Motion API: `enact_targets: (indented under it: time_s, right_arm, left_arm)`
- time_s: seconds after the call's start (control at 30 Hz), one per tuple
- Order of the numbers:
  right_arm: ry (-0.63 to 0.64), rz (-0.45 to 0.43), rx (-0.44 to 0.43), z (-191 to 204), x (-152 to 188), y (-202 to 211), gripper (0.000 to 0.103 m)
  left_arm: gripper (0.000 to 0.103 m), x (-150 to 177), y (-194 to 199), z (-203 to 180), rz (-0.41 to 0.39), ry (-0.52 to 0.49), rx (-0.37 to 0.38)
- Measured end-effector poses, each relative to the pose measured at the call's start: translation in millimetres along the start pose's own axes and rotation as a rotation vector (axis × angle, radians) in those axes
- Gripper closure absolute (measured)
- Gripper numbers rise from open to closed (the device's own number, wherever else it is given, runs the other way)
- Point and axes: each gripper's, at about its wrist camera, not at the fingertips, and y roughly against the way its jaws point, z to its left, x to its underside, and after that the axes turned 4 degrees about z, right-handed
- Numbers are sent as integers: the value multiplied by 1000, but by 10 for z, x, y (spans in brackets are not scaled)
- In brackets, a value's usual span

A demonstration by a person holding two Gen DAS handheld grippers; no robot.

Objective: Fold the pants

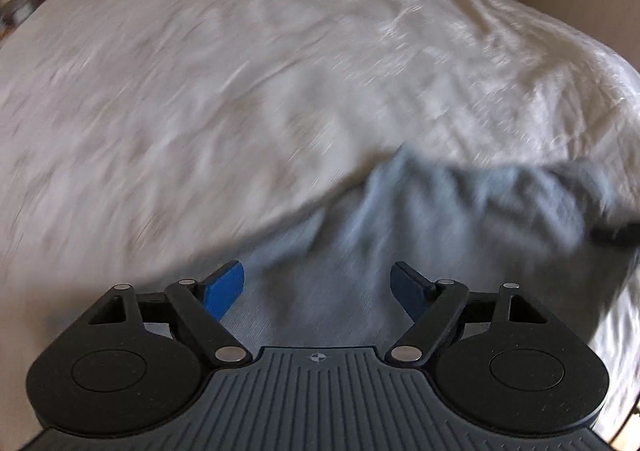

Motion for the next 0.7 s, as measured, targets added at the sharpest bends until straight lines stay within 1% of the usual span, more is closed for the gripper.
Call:
enact_targets:
  time_s: [0.1, 0.13, 0.23, 0.33, 0.37, 0.43, 0.53, 0.6, 0.7]
  right_arm:
    - [183, -68, 64, 443, -11, 300, 77]
    - [231, -89, 72, 604, -3, 393, 77]
    - [384, -159, 81, 1180, 98, 741, 77]
    - [550, -218, 57, 1812, 316, 1056, 77]
    - [611, -237, 44, 2031, 421, 1180, 77]
    - [710, -255, 5, 2451, 645, 1304, 77]
    - [847, -251, -70, 3055, 1088, 1357, 77]
    - [960, -246, -102, 3392, 1443, 1247, 77]
    - [1101, -200, -134, 3803, 2021, 881, 77]
  left_arm:
    - [23, 272, 62, 296, 54, 61, 8]
    - [23, 353, 65, 388, 72, 82, 13]
    - [23, 532, 70, 692, 110, 145, 37]
    - [23, 649, 16, 930, 156, 180, 62]
    - [23, 688, 34, 1010, 154, 197, 74]
    - [23, 736, 70, 1173, 140, 224, 84]
    - [23, 779, 170, 1456, 107, 277, 109]
    - [23, 832, 237, 1661, 84, 320, 118]
    - [23, 933, 297, 1961, 64, 393, 126]
